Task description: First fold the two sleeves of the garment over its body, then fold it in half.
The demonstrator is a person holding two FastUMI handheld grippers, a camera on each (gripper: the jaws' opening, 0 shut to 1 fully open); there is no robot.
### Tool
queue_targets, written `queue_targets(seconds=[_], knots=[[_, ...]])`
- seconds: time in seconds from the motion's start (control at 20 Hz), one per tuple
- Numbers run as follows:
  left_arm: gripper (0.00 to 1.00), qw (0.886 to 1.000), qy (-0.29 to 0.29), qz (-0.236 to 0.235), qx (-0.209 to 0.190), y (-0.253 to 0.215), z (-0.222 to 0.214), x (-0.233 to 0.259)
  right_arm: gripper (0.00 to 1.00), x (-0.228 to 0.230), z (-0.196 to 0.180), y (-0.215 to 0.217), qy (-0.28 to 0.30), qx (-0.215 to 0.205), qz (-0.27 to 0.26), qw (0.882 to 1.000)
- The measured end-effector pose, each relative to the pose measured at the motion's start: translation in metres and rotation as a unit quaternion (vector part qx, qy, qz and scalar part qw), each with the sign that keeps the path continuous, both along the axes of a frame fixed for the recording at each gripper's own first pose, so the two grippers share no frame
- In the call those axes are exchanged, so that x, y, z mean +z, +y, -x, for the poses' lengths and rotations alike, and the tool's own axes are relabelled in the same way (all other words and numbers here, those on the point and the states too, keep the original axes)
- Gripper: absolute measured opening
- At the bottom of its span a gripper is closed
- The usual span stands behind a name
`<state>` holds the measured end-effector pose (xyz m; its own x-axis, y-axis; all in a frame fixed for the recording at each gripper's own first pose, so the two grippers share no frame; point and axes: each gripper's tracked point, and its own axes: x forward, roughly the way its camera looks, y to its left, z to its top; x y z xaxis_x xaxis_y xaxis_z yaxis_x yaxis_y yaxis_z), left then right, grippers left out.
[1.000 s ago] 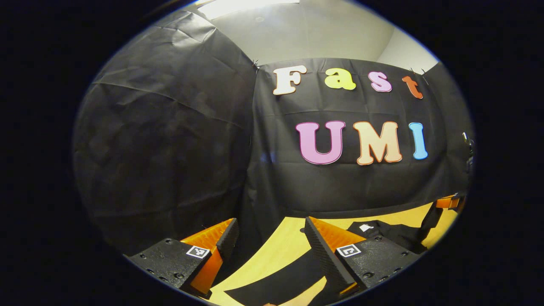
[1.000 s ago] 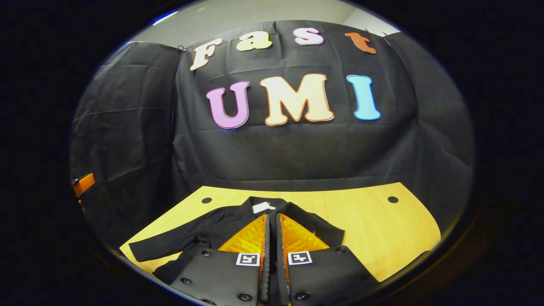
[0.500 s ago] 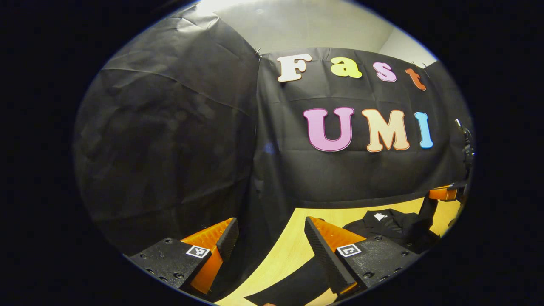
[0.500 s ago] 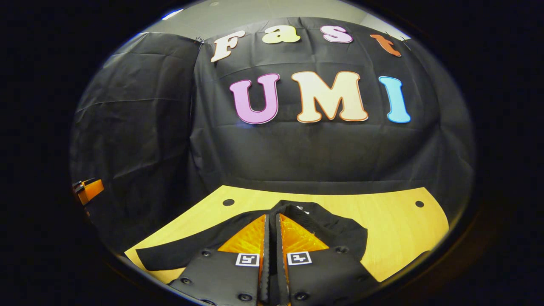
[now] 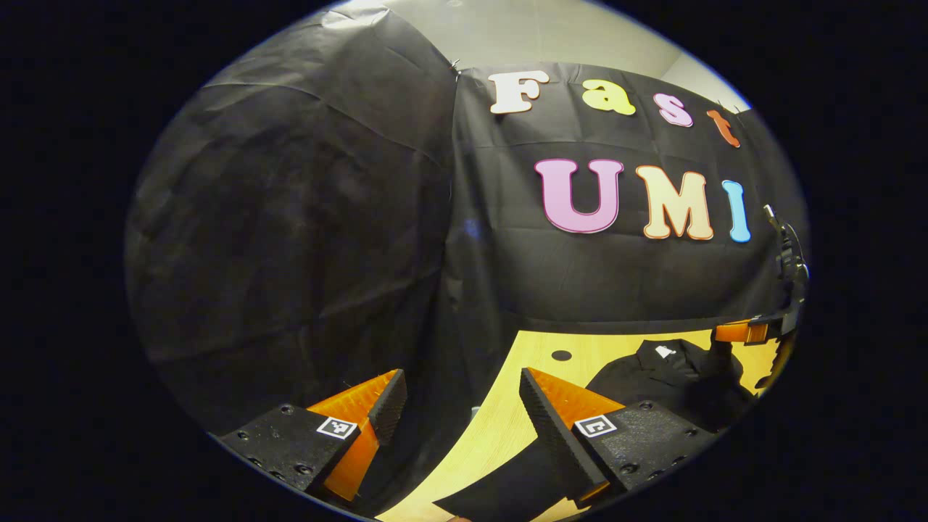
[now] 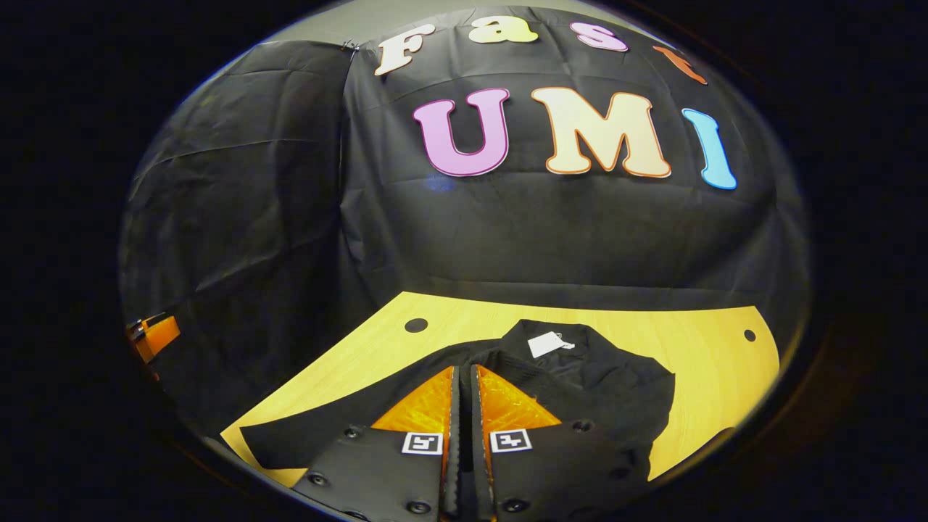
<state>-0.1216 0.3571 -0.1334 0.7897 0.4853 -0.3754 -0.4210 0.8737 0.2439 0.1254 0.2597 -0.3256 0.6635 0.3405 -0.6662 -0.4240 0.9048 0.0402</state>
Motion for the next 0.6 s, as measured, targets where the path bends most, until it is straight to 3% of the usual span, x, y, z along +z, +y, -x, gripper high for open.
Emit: queue_targets(seconds=[0.15, 0.4, 0.45, 0.6], knots=[[0.93, 1.000, 0.018, 0.007, 0.005, 0.003, 0.007, -0.014, 0.10, -0.007, -0.002, 0.013, 0.008, 0.001, -0.008, 1.000], [0.94, 0.996, 0.070, 0.059, 0.008, -0.006, 0.021, -0.057, 0.96, 0.036, -0.022, 0.013, -0.074, -0.006, -0.034, 0.997], [0.95, 0.994, 0.081, 0.076, 0.011, -0.007, 0.025, -0.068, 0.94, 0.040, -0.020, 0.007, -0.083, -0.008, -0.029, 0.996], [0.95, 0.987, 0.110, 0.115, 0.019, -0.010, 0.032, -0.097, 0.99, 0.042, -0.017, -0.012, -0.084, -0.012, -0.004, 0.996]])
